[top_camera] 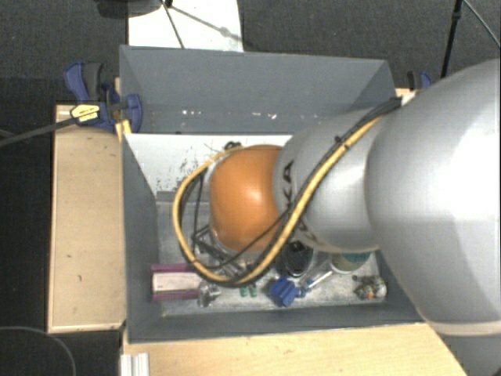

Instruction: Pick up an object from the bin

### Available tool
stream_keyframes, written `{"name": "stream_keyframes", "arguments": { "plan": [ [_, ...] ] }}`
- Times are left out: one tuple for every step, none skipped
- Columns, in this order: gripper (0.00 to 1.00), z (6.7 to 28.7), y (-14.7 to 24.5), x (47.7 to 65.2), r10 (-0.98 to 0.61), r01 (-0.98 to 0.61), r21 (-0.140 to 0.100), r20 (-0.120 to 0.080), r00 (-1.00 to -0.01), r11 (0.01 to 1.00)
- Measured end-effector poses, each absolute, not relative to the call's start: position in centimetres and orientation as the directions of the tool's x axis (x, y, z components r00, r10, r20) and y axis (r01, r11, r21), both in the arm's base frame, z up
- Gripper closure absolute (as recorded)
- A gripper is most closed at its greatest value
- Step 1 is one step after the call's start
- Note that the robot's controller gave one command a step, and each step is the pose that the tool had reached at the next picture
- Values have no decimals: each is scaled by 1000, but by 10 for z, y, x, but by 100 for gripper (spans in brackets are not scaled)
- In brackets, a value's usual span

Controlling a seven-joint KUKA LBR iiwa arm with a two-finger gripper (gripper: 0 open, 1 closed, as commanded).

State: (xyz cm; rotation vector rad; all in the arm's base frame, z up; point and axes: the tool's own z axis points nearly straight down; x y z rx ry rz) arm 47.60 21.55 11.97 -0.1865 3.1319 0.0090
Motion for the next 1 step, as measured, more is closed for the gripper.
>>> {"name": "stream_keyframes", "arguments": {
  "plan": [
    [100,236,197,490,-384,-384,0,-8,-923,923]
  ]
}}
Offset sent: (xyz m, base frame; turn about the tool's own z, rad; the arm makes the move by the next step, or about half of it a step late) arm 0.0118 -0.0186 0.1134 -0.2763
